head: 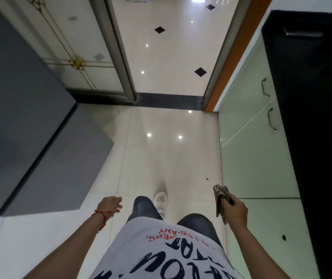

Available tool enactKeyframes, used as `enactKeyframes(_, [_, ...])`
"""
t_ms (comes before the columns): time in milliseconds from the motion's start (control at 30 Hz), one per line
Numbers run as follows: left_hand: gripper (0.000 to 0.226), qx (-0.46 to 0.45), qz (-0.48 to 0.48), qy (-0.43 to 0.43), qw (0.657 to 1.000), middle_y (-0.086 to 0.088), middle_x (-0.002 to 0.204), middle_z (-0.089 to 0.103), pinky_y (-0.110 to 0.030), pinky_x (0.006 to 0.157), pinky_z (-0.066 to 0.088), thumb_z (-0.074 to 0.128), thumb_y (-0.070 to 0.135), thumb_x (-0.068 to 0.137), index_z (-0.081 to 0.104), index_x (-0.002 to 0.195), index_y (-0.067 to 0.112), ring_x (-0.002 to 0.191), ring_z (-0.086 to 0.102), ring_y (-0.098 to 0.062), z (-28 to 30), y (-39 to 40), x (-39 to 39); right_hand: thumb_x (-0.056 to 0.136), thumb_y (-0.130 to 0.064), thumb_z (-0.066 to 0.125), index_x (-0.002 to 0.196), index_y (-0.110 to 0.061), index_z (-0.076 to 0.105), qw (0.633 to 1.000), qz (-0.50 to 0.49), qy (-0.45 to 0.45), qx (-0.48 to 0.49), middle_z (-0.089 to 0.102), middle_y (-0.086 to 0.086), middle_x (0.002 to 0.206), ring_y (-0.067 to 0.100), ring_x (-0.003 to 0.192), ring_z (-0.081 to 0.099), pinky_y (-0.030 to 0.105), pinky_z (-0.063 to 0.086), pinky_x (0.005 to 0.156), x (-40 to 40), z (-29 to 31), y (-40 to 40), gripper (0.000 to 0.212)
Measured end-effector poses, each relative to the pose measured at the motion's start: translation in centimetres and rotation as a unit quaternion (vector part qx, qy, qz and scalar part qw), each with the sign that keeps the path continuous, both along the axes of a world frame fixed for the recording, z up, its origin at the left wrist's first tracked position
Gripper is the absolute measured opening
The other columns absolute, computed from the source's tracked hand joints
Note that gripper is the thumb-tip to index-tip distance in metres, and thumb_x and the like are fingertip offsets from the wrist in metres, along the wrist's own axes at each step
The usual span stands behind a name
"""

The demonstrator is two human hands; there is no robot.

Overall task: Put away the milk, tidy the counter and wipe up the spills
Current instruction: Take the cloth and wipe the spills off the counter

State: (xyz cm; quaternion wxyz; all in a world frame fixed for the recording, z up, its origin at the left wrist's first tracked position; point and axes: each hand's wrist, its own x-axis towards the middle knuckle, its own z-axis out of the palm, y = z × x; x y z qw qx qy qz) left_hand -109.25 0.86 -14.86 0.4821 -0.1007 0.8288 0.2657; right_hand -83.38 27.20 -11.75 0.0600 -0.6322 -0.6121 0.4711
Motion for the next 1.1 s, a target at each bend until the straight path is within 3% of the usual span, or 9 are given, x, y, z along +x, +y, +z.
enactKeyframes(333, [0.030, 0.069, -0.141, 0.027, 0.987, -0.011, 0.090, 0.063, -0.025, 0.057, 0.038, 0.048, 0.025, 0.092, 0.061, 0.107, 0.002, 0.075, 0.056, -0.022, 2.1, 22.9, -12.4, 0.088, -0.023, 0.057, 0.112, -0.017, 0.067, 0.995, -0.097, 0.004, -0.018, 0.070, 0.009, 0.105, 0.020, 0.091, 0.060, 0.027, 0.042, 0.077, -5.7, 0.0, 9.6, 0.027])
enactKeyframes(600, [0.031, 0.053, -0.253, 0.049, 0.965, -0.013, 0.092, 0.062, -0.021, 0.056, 0.040, 0.047, 0.023, 0.094, 0.060, 0.109, -0.002, 0.081, 0.057, -0.024, 2.2, 36.0, -14.5, 0.089, -0.022, 0.054, 0.113, -0.015, 0.065, 0.991, -0.131, 0.032, -0.010, 0.069, 0.005, 0.098, 0.023, 0.093, 0.063, 0.027, 0.045, 0.077, -9.8, 1.0, 20.3, 0.027])
enactKeyframes(700, [0.030, 0.065, -0.296, 0.063, 0.951, -0.014, 0.092, 0.062, -0.019, 0.058, 0.042, 0.048, 0.021, 0.094, 0.061, 0.107, -0.002, 0.082, 0.056, -0.024, 3.4, 40.4, -14.7, 0.089, -0.019, 0.056, 0.109, -0.017, 0.067, 0.988, -0.133, 0.073, 0.002, 0.068, -0.004, 0.091, 0.016, 0.089, 0.063, 0.025, 0.050, 0.080, -11.4, 2.7, 23.1, 0.024])
enactKeyframes(767, [0.027, 0.078, -0.329, 0.078, 0.938, -0.014, 0.093, 0.064, -0.026, 0.067, 0.049, 0.048, 0.021, 0.094, 0.062, 0.104, 0.001, 0.083, 0.058, -0.023, 4.0, 43.4, -14.9, 0.088, -0.020, 0.058, 0.107, -0.023, 0.069, 0.985, -0.131, 0.115, -0.006, 0.070, -0.010, 0.088, 0.010, 0.085, 0.065, 0.025, 0.056, 0.078, -12.2, 3.9, 24.7, 0.022])
enactKeyframes(833, [0.028, 0.097, -0.378, 0.096, 0.916, -0.016, 0.099, 0.067, -0.034, 0.085, 0.051, 0.046, 0.022, 0.094, 0.062, 0.106, 0.003, 0.086, 0.059, -0.022, 4.8, 46.6, -14.8, 0.086, -0.024, 0.060, 0.102, -0.033, 0.069, 0.983, -0.114, 0.142, -0.012, 0.073, 0.000, 0.090, 0.020, 0.087, 0.068, 0.039, 0.058, 0.077, -12.6, 5.3, 26.1, 0.020])
enactKeyframes(900, [0.031, 0.121, -0.431, 0.109, 0.887, -0.018, 0.106, 0.067, -0.037, 0.091, 0.049, 0.045, 0.022, 0.095, 0.060, 0.113, 0.002, 0.091, 0.060, -0.023, 5.7, 50.1, -14.3, 0.086, -0.021, 0.061, 0.090, -0.040, 0.070, 0.980, -0.120, 0.157, 0.005, 0.072, 0.011, 0.087, 0.034, 0.087, 0.066, 0.047, 0.056, 0.078, -12.5, 6.8, 27.5, 0.021])
enactKeyframes(967, [0.030, 0.150, -0.491, 0.125, 0.849, -0.017, 0.110, 0.067, -0.037, 0.093, 0.048, 0.046, 0.021, 0.095, 0.060, 0.114, 0.003, 0.098, 0.062, -0.026, 6.6, 53.9, -13.5, 0.085, -0.008, 0.060, 0.081, -0.044, 0.068, 0.971, -0.160, 0.177, 0.035, 0.073, 0.001, 0.080, 0.030, 0.076, 0.068, 0.028, 0.056, 0.070, -12.1, 8.4, 29.1, 0.037])
enactKeyframes(1033, [0.028, 0.181, -0.554, 0.143, 0.800, -0.014, 0.115, 0.066, -0.035, 0.094, 0.047, 0.048, 0.020, 0.094, 0.061, 0.114, 0.006, 0.104, 0.061, -0.028, 7.5, 57.8, -12.4, 0.085, 0.002, 0.057, 0.083, -0.037, 0.066, 0.952, -0.230, 0.197, 0.047, 0.069, -0.019, 0.064, 0.007, 0.061, 0.063, 0.009, 0.047, 0.057, -11.4, 9.9, 30.6, 0.041])
enactKeyframes(1100, [0.028, 0.210, -0.611, 0.160, 0.747, -0.012, 0.117, 0.066, -0.030, 0.089, 0.045, 0.050, 0.019, 0.093, 0.062, 0.115, 0.007, 0.105, 0.061, -0.028, 8.4, 61.9, -11.2, 0.085, 0.006, 0.055, 0.082, -0.028, 0.065, 0.925, -0.309, 0.210, 0.068, 0.064, -0.018, 0.053, -0.002, 0.049, 0.054, 0.007, 0.041, 0.048, -10.6, 11.2, 31.9, 0.035])
